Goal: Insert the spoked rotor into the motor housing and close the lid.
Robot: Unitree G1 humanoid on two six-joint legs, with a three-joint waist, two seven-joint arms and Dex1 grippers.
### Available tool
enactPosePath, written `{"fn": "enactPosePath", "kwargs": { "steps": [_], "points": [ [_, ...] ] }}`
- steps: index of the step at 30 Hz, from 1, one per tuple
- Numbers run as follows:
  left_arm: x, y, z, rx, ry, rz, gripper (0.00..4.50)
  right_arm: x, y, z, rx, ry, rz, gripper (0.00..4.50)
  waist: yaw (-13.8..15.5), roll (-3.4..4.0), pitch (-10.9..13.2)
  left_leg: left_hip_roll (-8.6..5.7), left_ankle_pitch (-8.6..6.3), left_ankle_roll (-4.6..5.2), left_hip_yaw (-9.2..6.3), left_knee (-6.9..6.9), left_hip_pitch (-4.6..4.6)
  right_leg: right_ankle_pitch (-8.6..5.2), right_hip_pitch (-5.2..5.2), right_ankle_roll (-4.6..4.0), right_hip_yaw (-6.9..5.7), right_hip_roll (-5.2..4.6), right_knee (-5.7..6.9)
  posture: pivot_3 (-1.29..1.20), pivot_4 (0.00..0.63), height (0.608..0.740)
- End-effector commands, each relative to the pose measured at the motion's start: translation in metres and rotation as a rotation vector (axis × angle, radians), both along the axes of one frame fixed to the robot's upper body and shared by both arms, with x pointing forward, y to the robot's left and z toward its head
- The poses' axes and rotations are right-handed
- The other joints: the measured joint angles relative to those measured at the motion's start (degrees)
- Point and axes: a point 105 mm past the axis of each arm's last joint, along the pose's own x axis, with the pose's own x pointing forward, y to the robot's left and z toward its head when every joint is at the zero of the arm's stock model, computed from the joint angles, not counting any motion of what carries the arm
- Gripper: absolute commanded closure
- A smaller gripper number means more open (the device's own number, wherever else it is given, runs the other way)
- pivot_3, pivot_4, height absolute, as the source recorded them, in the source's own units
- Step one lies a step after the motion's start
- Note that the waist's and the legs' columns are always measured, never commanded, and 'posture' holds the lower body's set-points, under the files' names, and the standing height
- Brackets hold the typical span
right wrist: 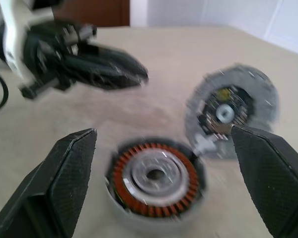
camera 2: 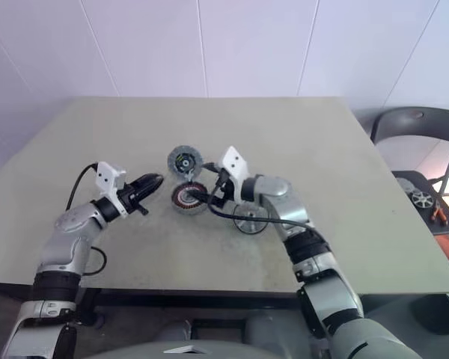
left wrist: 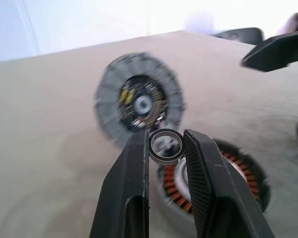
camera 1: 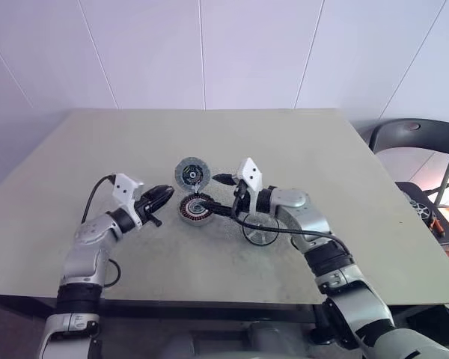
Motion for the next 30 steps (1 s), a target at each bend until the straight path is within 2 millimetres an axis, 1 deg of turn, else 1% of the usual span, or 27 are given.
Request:
{"fn": "enactPosePath", "kwargs": {
  "steps": [1, 3, 5, 7, 10, 15, 17, 19, 30],
  "points": [
    [0.011, -0.018, 0.013, 0.050, -0.035, -0.077, 3.82, 0.005, -0.004, 0.021, 0.060, -0.029, -0.024, 0.00, 0.0, 0.00, 0.0, 0.00, 0.00, 0.00, 0.00, 0.00, 0.00, 0.00, 0.00, 0.00, 0.00, 0.01, 0.01, 0.00, 0.000, 0.740],
    [0.017, -0.028, 0.012, 0.077, -0.028, -0.111, 3.82, 0.006, -0.006, 0.021, 0.059, -0.026, -0.032, 0.00, 0.0, 0.00, 0.0, 0.00, 0.00, 0.00, 0.00, -0.01, 0.01, 0.00, 0.00, 0.01, 0.00, 0.02, 0.02, 0.00, 0.000, 0.740],
    [0.023, -0.036, 0.008, 0.104, -0.005, -0.141, 3.82, 0.005, -0.006, 0.021, 0.063, -0.023, -0.037, 0.00, -0.1, 0.00, 0.0, 0.00, 0.00, 0.00, 0.00, -0.01, 0.01, 0.01, 0.00, 0.01, 0.00, 0.03, 0.02, 0.00, 0.000, 0.740],
    [0.028, -0.041, 0.003, 0.139, 0.010, -0.161, 3.82, 0.005, -0.006, 0.021, 0.068, -0.022, -0.042, 0.00, -0.1, 0.01, 0.0, 0.00, 0.00, 0.00, 0.00, -0.01, 0.00, 0.01, -0.01, 0.02, 0.00, 0.03, 0.01, 0.00, 0.000, 0.740],
    [0.029, -0.045, -0.004, 0.179, 0.035, -0.196, 3.82, 0.003, -0.006, 0.020, 0.073, -0.021, -0.053, 0.00, -0.2, 0.00, 0.0, 0.00, 0.00, 0.01, 0.00, -0.06, 0.00, 0.01, -0.04, 0.03, 0.01, 0.04, 0.01, 0.00, 0.000, 0.740],
    [0.024, -0.043, -0.012, 0.198, 0.065, -0.224, 3.82, 0.002, -0.011, 0.018, 0.069, -0.016, -0.071, 0.00, 0.0, 0.00, 0.0, 0.01, 0.00, 0.01, -0.01, -0.10, -0.05, 0.07, -0.08, 0.13, 0.00, 0.03, 0.01, 0.00, 0.000, 0.740],
    [0.023, -0.036, -0.013, 0.205, 0.065, -0.206, 3.82, 0.003, -0.012, 0.017, 0.065, -0.016, -0.077, 0.00, -0.1, 0.00, 0.0, 0.01, 0.00, 0.01, -0.01, -0.08, -0.04, 0.04, -0.08, 0.08, 0.01, 0.03, 0.01, 0.00, 0.000, 0.740],
    [0.022, -0.033, -0.013, 0.201, 0.067, -0.200, 3.82, 0.003, -0.012, 0.017, 0.063, -0.016, -0.078, 0.00, -0.1, 0.00, 0.0, 0.01, 0.00, 0.01, -0.01, -0.07, -0.01, 0.01, -0.06, 0.03, 0.02, 0.03, 0.02, 0.00, 0.000, 0.740],
    [0.018, -0.035, -0.014, 0.182, 0.068, -0.199, 3.82, 0.003, -0.010, 0.018, 0.056, -0.018, -0.067, 0.00, 0.0, 0.00, 0.0, 0.01, 0.00, 0.01, -0.01, -0.07, -0.02, 0.03, -0.06, 0.05, 0.01, 0.03, 0.03, 0.00, 0.000, 0.740]
  ]
}}
